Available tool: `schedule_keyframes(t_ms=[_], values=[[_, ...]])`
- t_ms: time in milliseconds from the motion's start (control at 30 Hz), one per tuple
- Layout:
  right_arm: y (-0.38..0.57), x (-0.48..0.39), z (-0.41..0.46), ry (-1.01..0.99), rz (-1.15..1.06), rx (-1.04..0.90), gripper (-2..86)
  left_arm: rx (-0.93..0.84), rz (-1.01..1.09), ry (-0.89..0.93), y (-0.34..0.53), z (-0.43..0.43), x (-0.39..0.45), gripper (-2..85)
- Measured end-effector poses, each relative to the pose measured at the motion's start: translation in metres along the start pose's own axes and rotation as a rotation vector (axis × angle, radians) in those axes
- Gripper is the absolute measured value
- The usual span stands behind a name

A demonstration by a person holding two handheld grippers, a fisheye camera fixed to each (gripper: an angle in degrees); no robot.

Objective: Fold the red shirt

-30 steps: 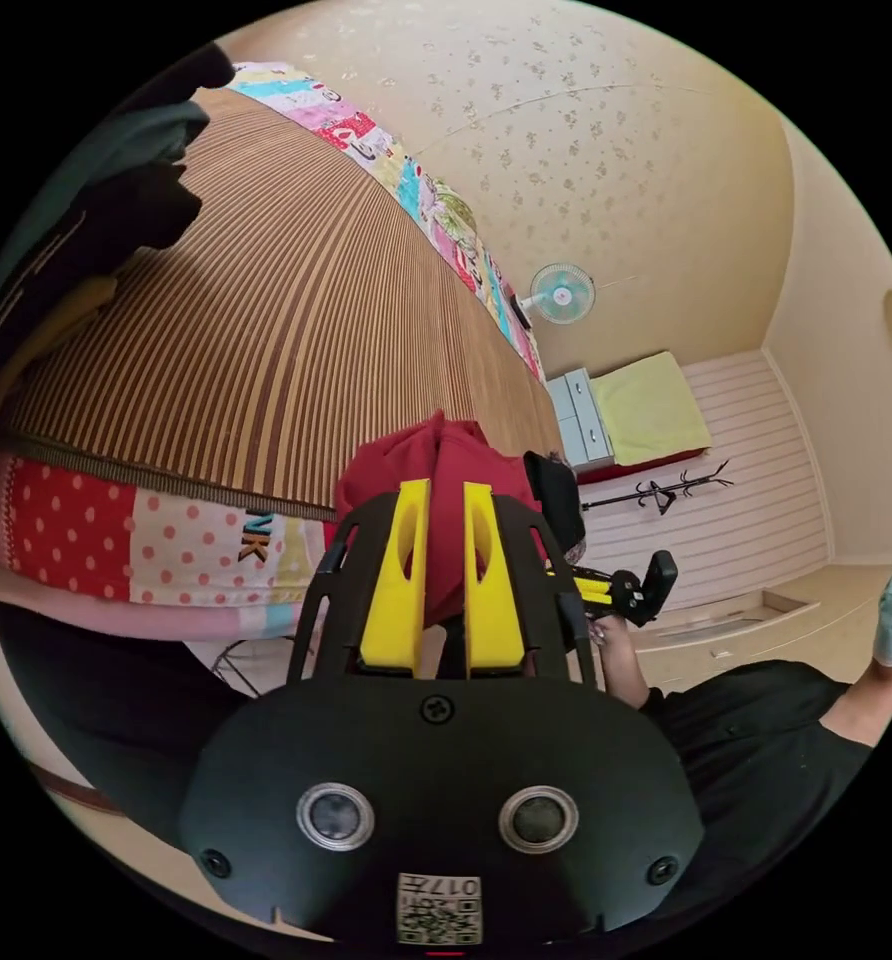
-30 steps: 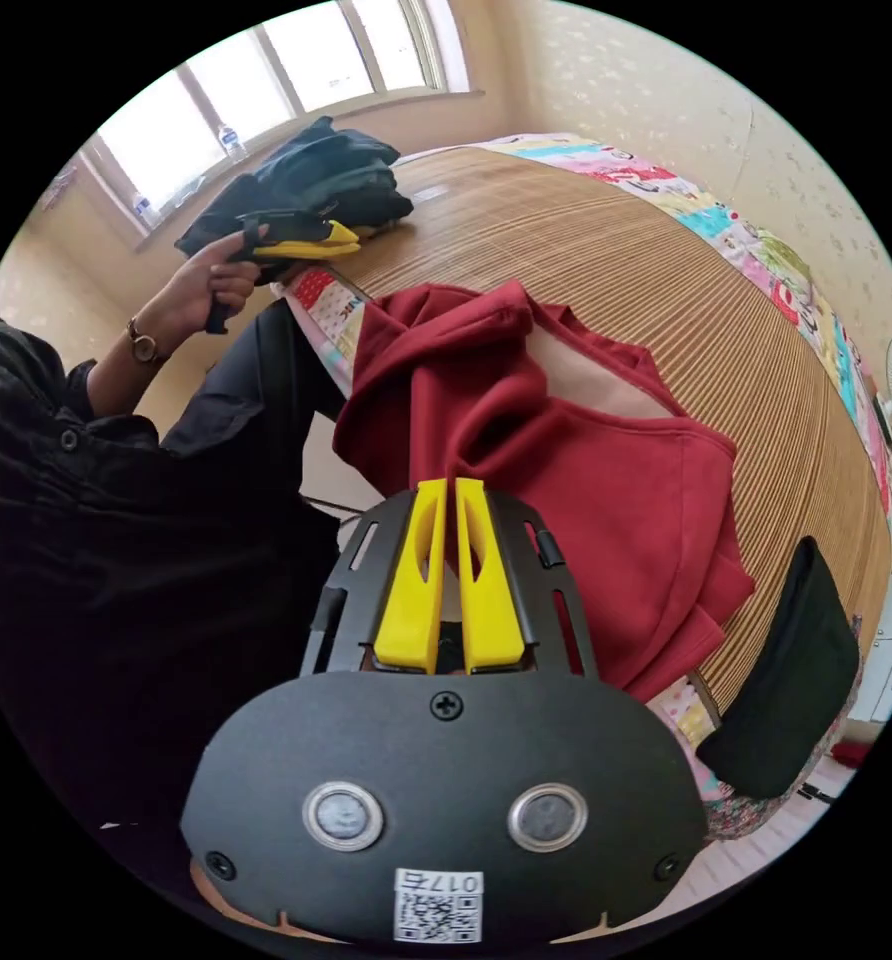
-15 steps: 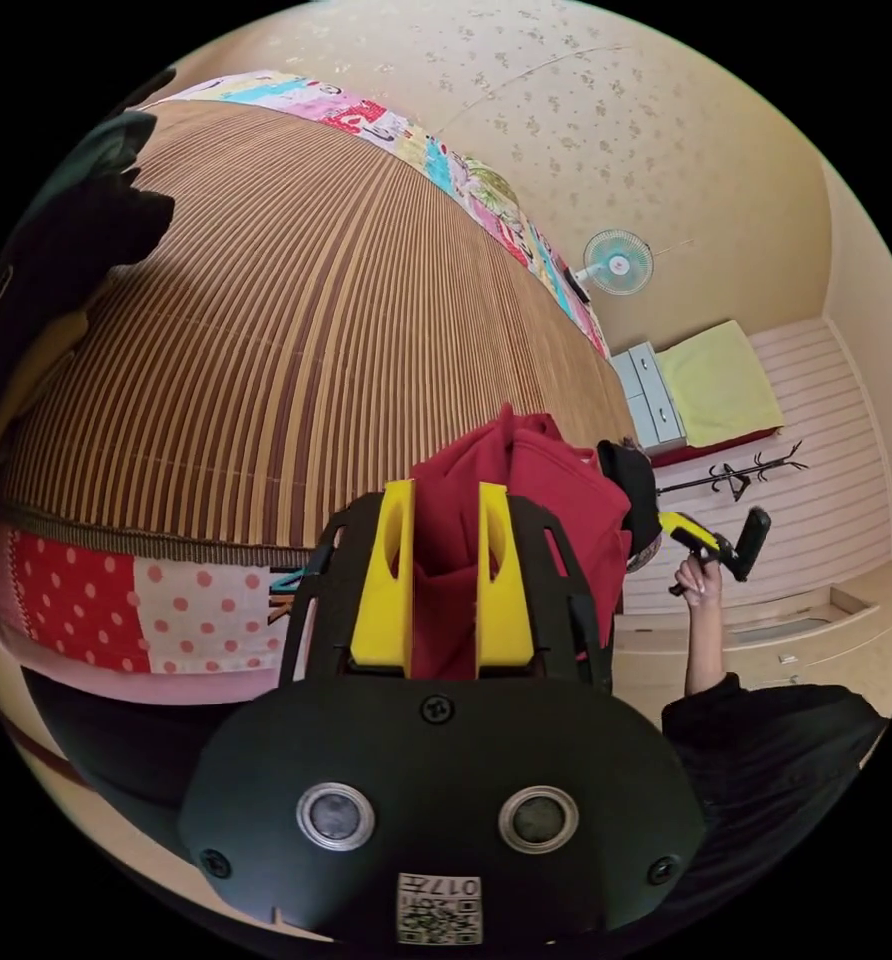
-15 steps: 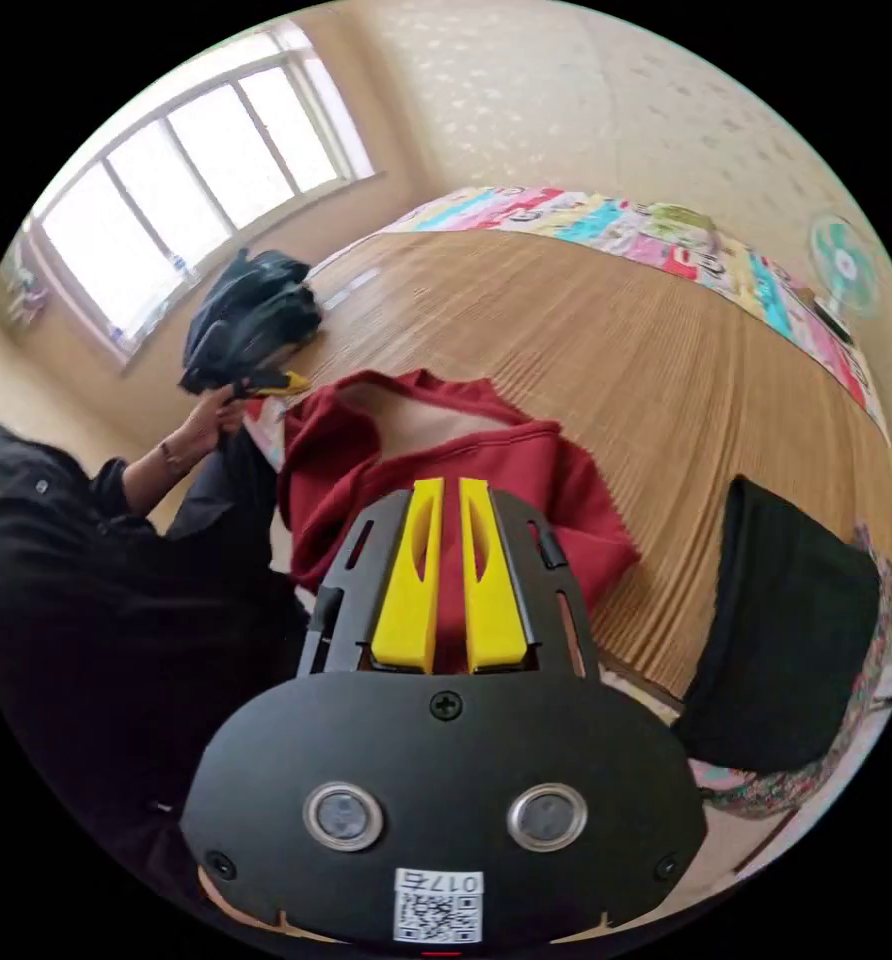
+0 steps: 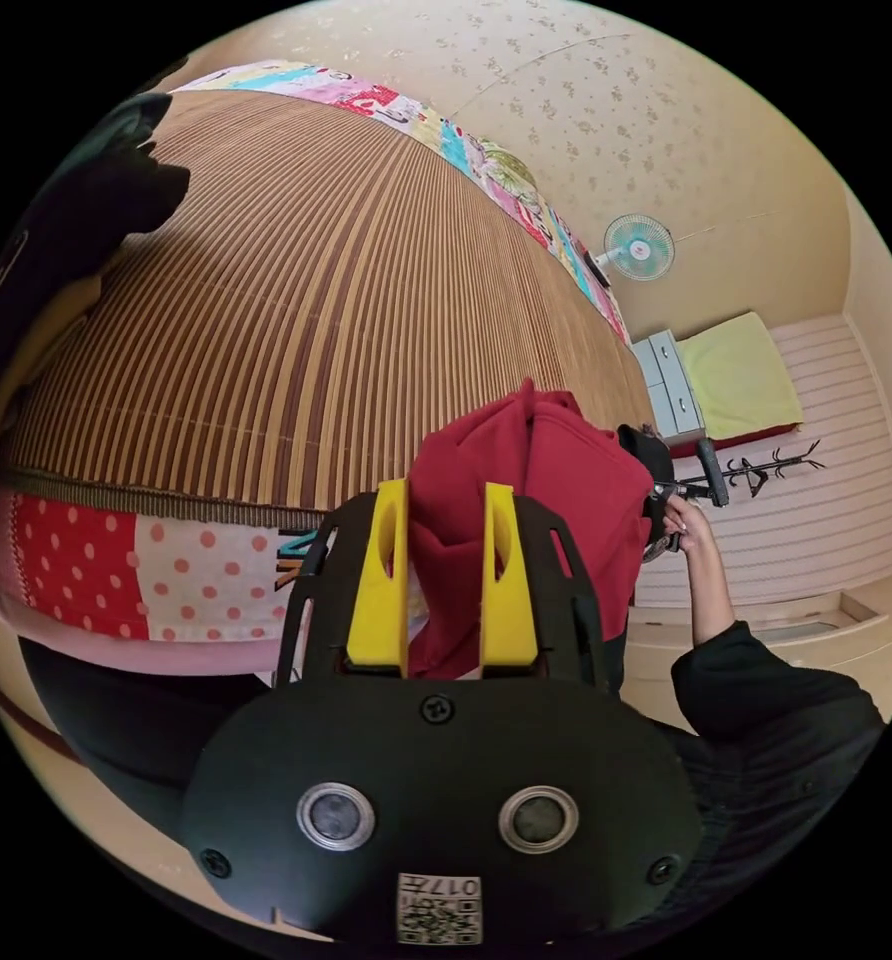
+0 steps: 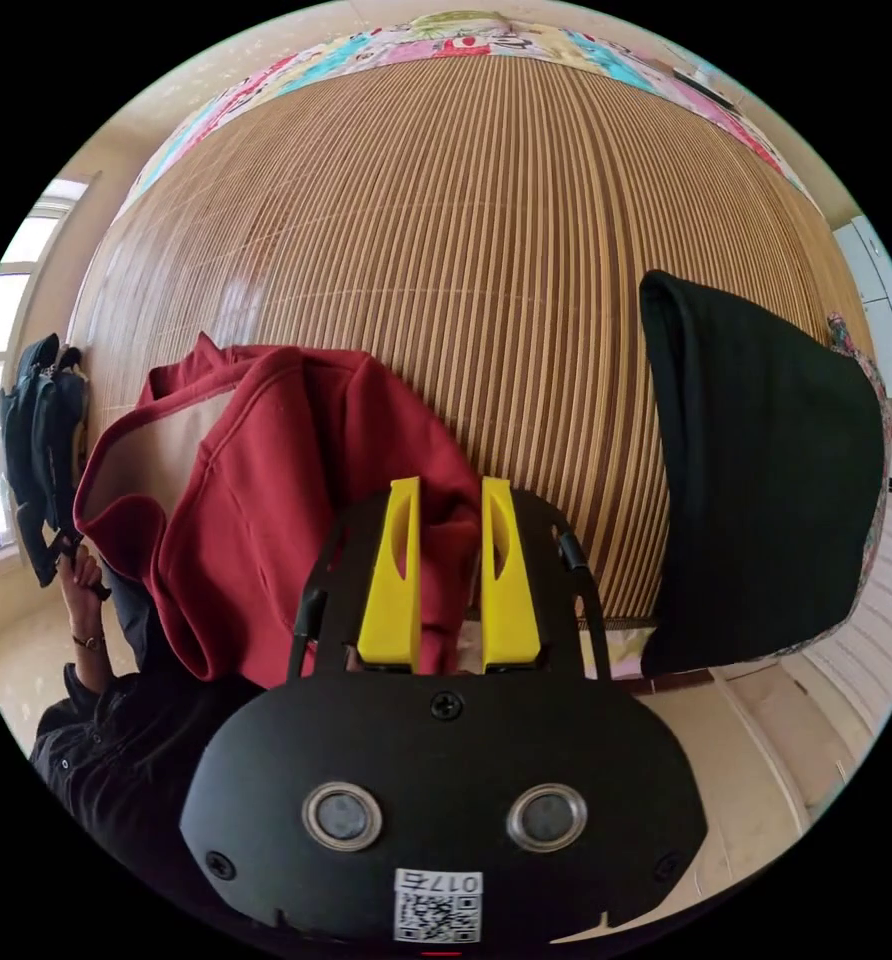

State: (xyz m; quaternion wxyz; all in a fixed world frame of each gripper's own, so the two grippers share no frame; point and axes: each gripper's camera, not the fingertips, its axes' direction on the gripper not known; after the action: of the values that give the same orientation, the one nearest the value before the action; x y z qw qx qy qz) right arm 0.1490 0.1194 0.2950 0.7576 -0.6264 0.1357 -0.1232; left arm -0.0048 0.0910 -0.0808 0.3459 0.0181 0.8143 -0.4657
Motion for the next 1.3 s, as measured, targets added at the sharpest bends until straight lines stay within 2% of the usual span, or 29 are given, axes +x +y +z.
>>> schedule_keyframes(t_ms=[67,233,367,433,500,633,700,767,800,867,900,967,1067,1167,1300], values=[[0.008,-0.014,-0.016,-0.035,-0.019,0.033,5.4,-0.023,-0.074,0.021,0.003,-0.004,-0.007,9.5],[0.038,-0.003,-0.063,-0.177,0.056,0.149,2.8,0.053,-0.113,0.028,0.030,-0.036,-0.009,9.9],[0.062,-0.003,-0.087,-0.267,0.040,0.220,2.3,0.020,-0.189,0.177,0.045,-0.021,-0.028,11.0],[0.072,-0.003,-0.100,-0.287,0.021,0.258,2.3,0.021,-0.207,0.170,0.052,-0.021,-0.030,9.8],[0.083,0.008,-0.113,-0.355,0.035,0.280,2.5,0.008,-0.213,0.154,0.058,-0.025,-0.031,7.4],[0.122,0.038,-0.148,-0.602,0.055,0.344,2.7,-0.079,-0.178,0.301,0.070,-0.031,-0.035,1.8],[0.144,0.053,-0.163,-0.716,0.073,0.361,2.6,-0.068,-0.140,0.344,0.080,-0.046,-0.036,1.0],[0.179,0.059,-0.196,-0.821,0.005,0.423,2.6,-0.035,0.001,0.473,0.097,-0.074,-0.022,0.2],[0.188,0.058,-0.207,-0.830,-0.024,0.437,2.5,-0.026,0.059,0.487,0.102,-0.083,-0.014,0.1],[0.227,0.048,-0.254,-0.839,-0.157,0.500,2.4,0.009,0.307,0.501,0.126,-0.124,0.025,-0.2],[0.237,0.046,-0.266,-0.842,-0.184,0.516,2.3,0.020,0.350,0.528,0.131,-0.135,0.033,-0.3],[0.274,0.040,-0.311,-0.866,-0.277,0.592,2.2,0.110,0.456,0.683,0.149,-0.179,0.050,-0.3],[0.317,0.055,-0.363,-0.959,-0.356,0.738,2.2,0.285,0.555,0.823,0.164,-0.246,0.058,-0.2],[0.358,0.095,-0.401,-1.040,-0.398,0.927,2.3,0.444,0.646,0.886,0.180,-0.315,0.065,-0.2],[0.392,0.119,-0.426,-1.086,-0.424,1.062,2.4,0.513,0.722,0.871,0.193,-0.374,0.083,-0.3]])
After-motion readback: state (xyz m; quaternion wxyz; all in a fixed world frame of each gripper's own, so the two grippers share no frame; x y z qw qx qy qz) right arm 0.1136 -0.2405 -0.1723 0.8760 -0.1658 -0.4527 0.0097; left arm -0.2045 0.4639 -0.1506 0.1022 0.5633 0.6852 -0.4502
